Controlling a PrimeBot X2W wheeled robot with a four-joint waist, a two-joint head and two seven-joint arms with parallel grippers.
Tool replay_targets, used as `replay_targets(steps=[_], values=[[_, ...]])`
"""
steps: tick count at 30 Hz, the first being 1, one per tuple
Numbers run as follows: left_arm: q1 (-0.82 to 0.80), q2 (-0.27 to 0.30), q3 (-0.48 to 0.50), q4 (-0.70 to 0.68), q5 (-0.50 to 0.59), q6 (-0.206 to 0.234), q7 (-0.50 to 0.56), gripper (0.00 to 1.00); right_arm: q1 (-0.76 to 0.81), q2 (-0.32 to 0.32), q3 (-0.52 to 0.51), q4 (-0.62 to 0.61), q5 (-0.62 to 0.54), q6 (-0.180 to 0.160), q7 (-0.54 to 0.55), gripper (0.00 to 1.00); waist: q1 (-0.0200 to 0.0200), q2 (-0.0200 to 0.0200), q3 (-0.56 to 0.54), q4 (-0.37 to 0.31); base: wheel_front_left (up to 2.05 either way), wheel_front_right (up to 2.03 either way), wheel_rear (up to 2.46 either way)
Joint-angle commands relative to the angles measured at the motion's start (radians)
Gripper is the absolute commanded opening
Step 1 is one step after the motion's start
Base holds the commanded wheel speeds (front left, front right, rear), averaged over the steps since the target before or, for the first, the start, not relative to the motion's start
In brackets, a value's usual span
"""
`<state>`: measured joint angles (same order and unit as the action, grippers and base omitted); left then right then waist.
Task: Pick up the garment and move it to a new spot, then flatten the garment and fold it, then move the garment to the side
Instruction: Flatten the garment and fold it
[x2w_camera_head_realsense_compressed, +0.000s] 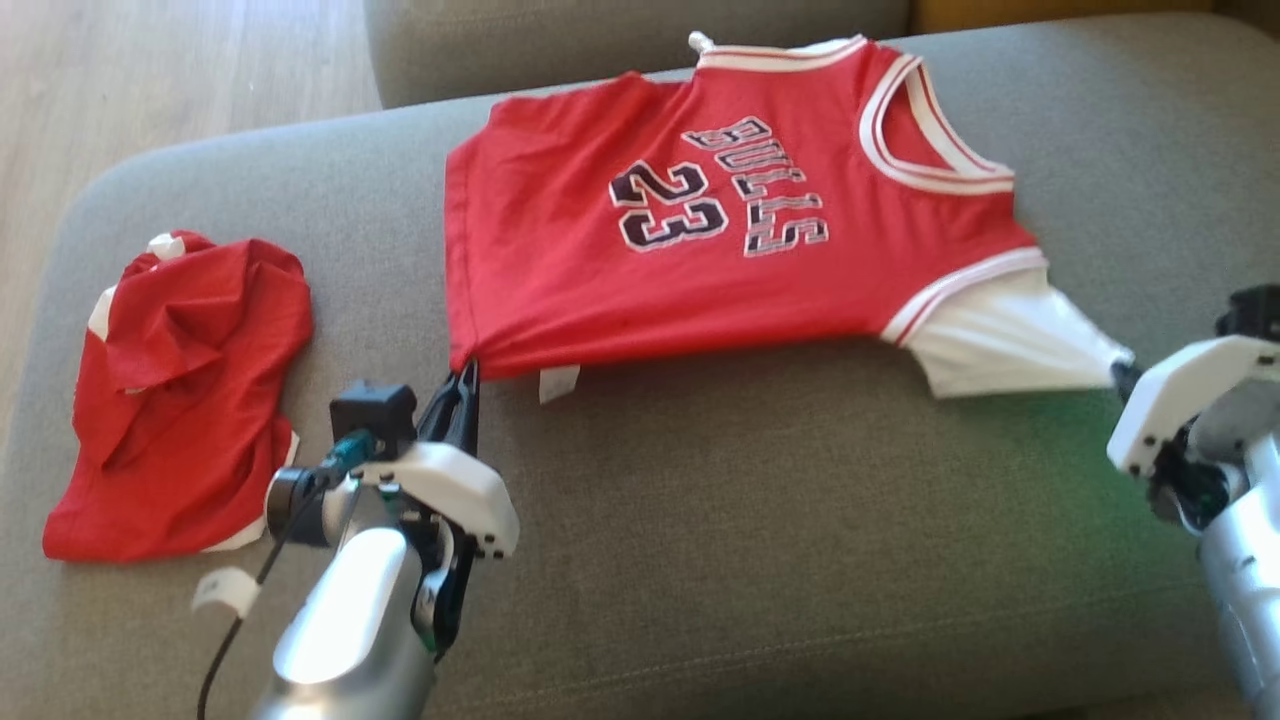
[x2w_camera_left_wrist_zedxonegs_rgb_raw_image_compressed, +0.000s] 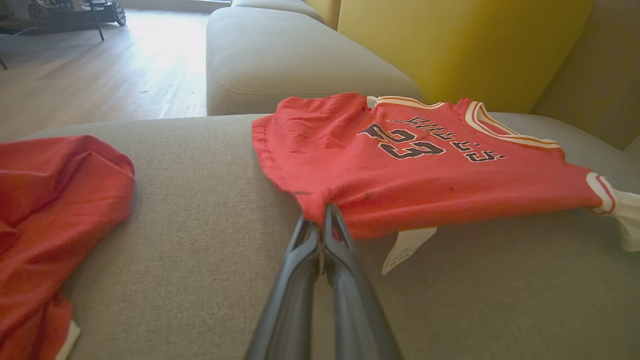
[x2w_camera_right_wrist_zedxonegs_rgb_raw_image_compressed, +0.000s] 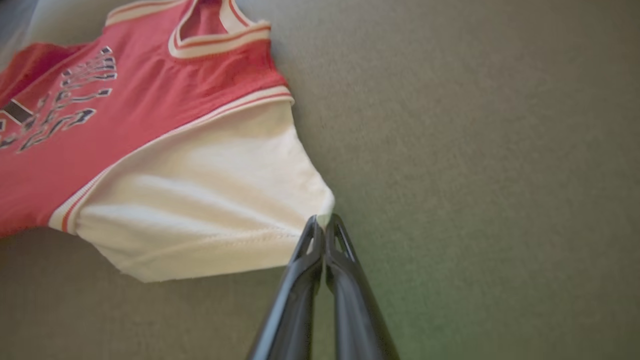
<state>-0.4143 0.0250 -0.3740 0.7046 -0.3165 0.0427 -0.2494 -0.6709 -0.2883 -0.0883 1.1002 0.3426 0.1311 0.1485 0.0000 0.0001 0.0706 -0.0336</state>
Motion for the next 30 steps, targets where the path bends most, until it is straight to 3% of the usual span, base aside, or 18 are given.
replay_targets(steps=[1,10,19,20,30], values=[[-0.008,0.025,0.036,-0.037,0.014,-0.004,-0.012,0.00,0.019,-0.031,0.039,-0.048,0.022,0.000,0.044,0.00,0.0000,-0.0001,-0.012,-0.005,0.00,0.00,0.00],[0.058,0.025,0.006,-0.023,0.052,-0.035,-0.012,0.00,0.145,-0.100,0.179,-0.222,0.157,0.000,0.308,0.00,0.0000,-0.0001,-0.041,-0.015,0.00,0.00,0.00],[0.110,0.037,-0.010,-0.016,0.088,-0.067,-0.012,0.00,0.272,-0.195,0.238,-0.428,0.289,0.000,0.530,0.00,0.0000,-0.0001,-0.064,-0.012,0.00,0.00,0.00],[0.120,0.041,-0.013,-0.020,0.094,-0.073,-0.012,0.00,0.301,-0.219,0.241,-0.477,0.316,0.000,0.583,0.00,0.0000,-0.0001,-0.066,-0.009,0.00,0.00,0.00],[0.167,0.062,-0.031,-0.043,0.110,-0.111,-0.012,0.00,0.409,-0.264,0.171,-0.653,0.347,0.000,0.734,0.00,0.0000,-0.0001,-0.074,0.002,0.00,0.00,0.00]])
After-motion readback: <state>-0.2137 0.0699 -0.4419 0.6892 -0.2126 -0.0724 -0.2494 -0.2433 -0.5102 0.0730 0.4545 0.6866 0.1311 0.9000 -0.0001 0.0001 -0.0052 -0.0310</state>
